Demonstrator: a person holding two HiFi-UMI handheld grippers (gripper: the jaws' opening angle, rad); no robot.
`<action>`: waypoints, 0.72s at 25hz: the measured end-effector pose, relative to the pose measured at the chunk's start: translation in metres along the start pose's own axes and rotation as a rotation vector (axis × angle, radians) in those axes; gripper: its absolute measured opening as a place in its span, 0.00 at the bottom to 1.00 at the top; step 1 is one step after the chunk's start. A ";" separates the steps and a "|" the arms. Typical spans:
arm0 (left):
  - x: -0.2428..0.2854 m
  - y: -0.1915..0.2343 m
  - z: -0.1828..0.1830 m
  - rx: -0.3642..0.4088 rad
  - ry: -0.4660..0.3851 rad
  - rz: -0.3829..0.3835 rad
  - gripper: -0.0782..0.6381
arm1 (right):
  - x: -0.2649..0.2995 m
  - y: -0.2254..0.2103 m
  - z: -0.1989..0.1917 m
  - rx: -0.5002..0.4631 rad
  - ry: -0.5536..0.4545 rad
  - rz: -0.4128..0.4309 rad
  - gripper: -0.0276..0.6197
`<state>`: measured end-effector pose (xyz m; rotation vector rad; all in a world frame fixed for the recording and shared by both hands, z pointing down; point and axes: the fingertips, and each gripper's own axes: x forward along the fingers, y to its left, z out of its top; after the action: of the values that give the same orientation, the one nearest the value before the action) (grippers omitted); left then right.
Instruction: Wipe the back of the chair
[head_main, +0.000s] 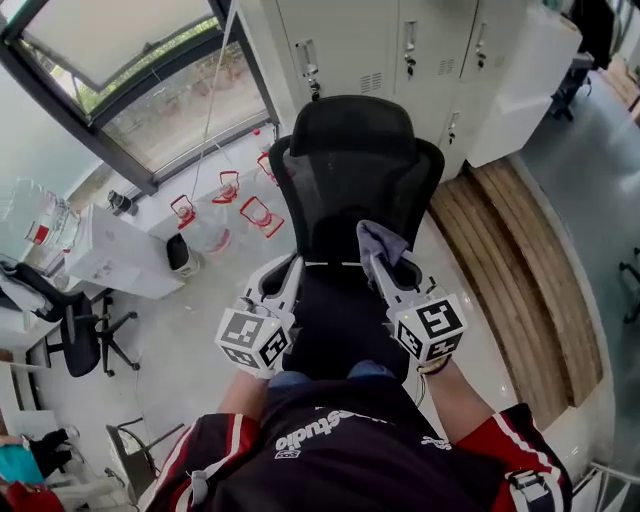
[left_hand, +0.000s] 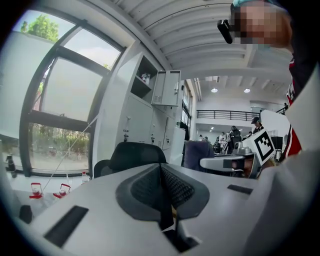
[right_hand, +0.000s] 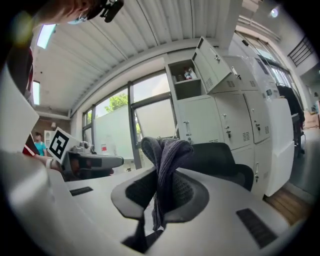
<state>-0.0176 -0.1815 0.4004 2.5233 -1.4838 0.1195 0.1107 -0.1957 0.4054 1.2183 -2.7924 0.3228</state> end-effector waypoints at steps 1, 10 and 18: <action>-0.005 0.002 0.001 0.003 0.002 -0.002 0.15 | 0.002 0.009 0.003 -0.001 -0.004 0.015 0.13; -0.053 0.013 0.007 -0.008 -0.017 -0.046 0.15 | -0.009 0.063 -0.003 -0.015 0.062 0.007 0.14; -0.172 0.040 0.004 -0.022 -0.059 -0.012 0.14 | -0.036 0.171 -0.005 -0.039 0.056 -0.002 0.14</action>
<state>-0.1364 -0.0545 0.3720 2.5388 -1.4827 0.0275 0.0103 -0.0559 0.3769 1.1850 -2.7364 0.2957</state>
